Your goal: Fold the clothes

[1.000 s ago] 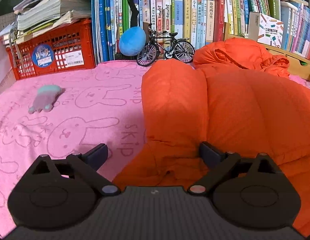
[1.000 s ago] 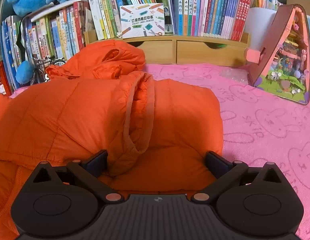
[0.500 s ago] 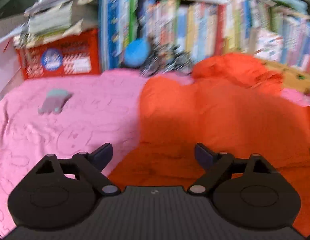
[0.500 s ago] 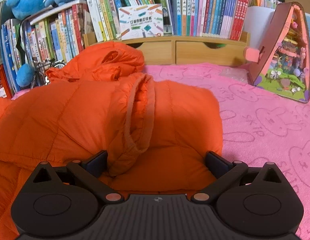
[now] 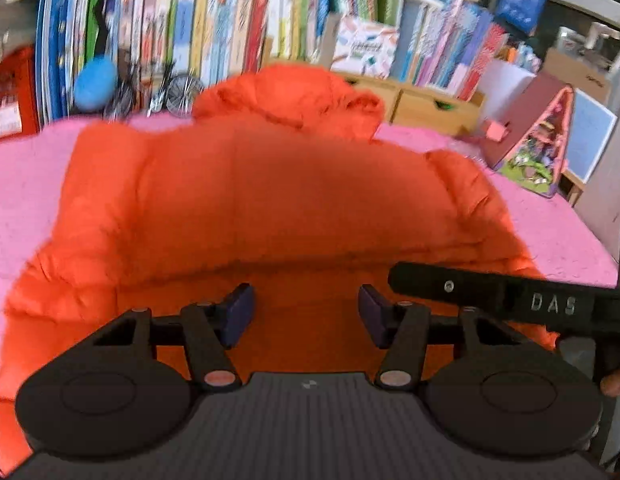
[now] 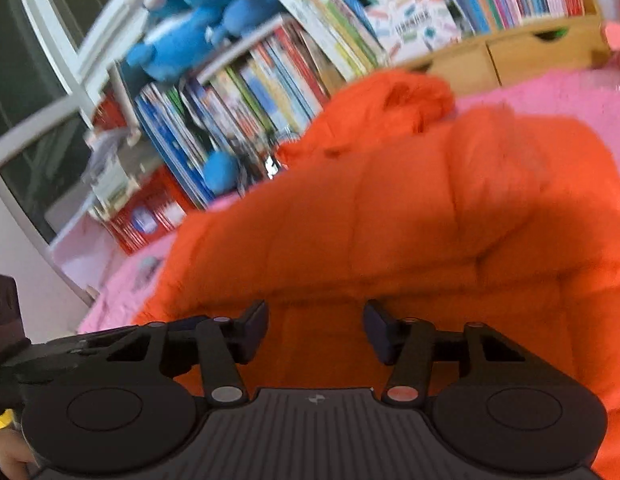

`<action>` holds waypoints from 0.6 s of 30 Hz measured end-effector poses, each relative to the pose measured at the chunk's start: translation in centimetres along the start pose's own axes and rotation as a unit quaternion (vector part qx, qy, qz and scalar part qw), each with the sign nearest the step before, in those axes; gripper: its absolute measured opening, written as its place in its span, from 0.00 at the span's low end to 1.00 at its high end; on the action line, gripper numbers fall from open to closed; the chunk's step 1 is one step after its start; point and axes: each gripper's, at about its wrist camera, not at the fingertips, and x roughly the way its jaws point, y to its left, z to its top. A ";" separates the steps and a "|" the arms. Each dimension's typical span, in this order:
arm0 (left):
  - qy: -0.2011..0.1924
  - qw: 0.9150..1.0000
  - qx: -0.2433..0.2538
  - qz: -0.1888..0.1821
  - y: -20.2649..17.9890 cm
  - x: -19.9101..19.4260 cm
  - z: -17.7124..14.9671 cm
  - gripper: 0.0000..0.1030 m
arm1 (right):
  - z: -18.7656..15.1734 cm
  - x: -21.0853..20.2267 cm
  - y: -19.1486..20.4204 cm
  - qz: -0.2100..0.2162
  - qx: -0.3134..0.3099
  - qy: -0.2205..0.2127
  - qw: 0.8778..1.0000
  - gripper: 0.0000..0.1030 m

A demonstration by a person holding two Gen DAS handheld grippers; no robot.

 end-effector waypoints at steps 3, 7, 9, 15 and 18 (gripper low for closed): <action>-0.008 0.999 0.019 0.033 0.2 0.4 -0.3 0.55 | -0.1 0.5 0.0 -0.019 -0.008 0.005 1.000 0.43; -0.015 0.997 0.035 0.069 1.2 0.7 -0.8 0.57 | -0.5 0.2 -0.3 -0.049 -0.032 0.009 0.998 0.32; -0.017 0.996 0.031 0.077 2.4 0.6 -1.0 0.57 | -0.9 -0.4 -0.9 -0.060 -0.043 0.007 0.997 0.30; -0.022 0.990 0.028 0.136 6.0 -1.6 -2.0 0.59 | -1.0 -3.2 -4.1 -0.098 -0.035 -0.009 0.995 0.21; -0.025 0.986 0.027 0.165 7.8 -2.8 -2.5 0.60 | -0.9 -4.9 -6.1 -0.116 -0.021 -0.017 0.993 0.14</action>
